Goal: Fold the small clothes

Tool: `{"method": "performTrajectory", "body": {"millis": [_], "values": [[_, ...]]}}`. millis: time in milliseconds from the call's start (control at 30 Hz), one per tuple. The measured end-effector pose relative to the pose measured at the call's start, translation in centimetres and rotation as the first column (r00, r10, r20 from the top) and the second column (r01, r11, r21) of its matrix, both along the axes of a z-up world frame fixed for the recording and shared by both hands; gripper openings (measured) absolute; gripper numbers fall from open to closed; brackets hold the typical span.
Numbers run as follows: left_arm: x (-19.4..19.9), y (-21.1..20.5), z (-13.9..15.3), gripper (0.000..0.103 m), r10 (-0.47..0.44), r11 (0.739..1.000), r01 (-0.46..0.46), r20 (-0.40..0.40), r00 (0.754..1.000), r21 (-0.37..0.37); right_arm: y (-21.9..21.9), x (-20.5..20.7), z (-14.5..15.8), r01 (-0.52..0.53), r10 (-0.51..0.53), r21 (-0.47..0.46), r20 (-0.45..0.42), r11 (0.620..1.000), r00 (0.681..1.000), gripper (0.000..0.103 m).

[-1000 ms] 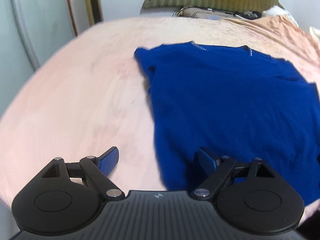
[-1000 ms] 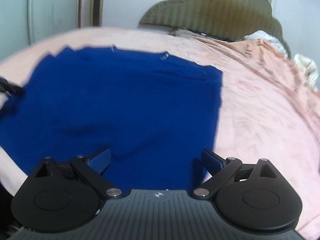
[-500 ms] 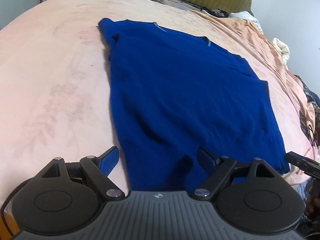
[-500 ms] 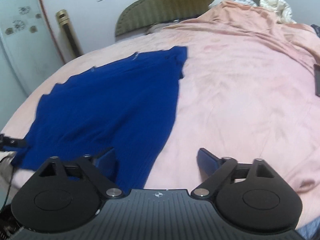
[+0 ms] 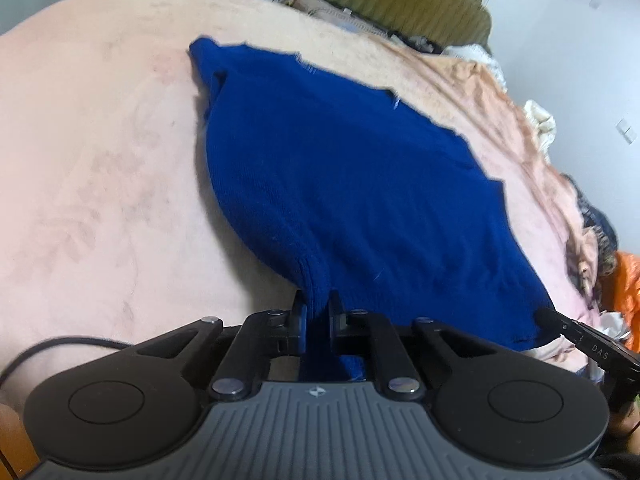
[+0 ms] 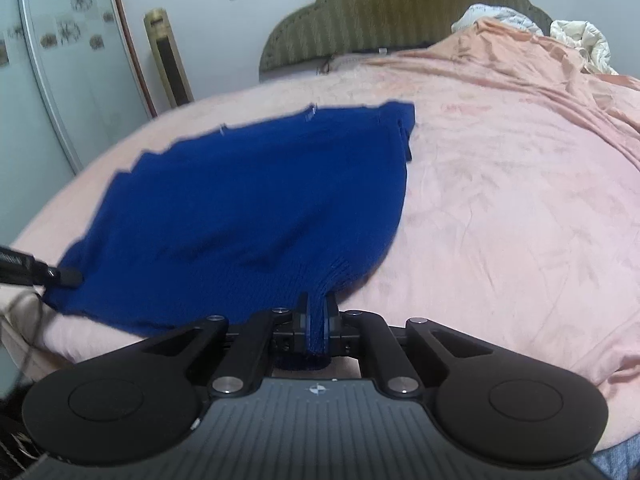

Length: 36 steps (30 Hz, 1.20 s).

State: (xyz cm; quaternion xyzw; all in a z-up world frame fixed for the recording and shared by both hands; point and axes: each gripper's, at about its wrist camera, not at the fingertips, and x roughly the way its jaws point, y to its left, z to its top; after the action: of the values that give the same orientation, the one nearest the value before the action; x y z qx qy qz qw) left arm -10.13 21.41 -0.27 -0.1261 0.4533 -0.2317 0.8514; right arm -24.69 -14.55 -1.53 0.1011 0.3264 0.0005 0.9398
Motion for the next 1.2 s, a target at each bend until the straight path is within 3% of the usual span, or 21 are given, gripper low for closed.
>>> {"method": "performTrajectory", "body": {"millis": [233,433,667,833,1200], "values": [[-2.0,1.1,4.6,0.009,-0.034,0.999,0.035,0.121,0.992,-0.008,-1.3,-2.0,4.3,-0.031,0.027,0.049,0.098,0.998,0.995,0.007],[-2.6,0.4,5.0,0.009,-0.076,0.997,0.076,0.125,0.989,-0.001,-1.6,-2.3,4.9,-0.044,0.036,0.077,0.101,0.996,0.994,0.007],[-4.1,0.9,7.6,0.009,-0.161,0.987,0.162,0.14,0.977,0.008,-1.5,-3.6,6.1,-0.079,0.073,0.062,0.104,0.995,0.992,0.007],[-5.7,1.0,9.7,0.009,-0.216,0.975,0.203,0.195,0.957,0.087,-1.6,-5.4,8.0,-0.107,0.098,0.06,0.131,0.992,0.987,0.007],[-3.4,1.4,10.8,0.009,-0.216,0.976,0.215,0.184,0.959,0.026,-2.4,-4.9,9.5,-0.11,0.09,0.131,0.153,0.985,0.984,0.007]]}}
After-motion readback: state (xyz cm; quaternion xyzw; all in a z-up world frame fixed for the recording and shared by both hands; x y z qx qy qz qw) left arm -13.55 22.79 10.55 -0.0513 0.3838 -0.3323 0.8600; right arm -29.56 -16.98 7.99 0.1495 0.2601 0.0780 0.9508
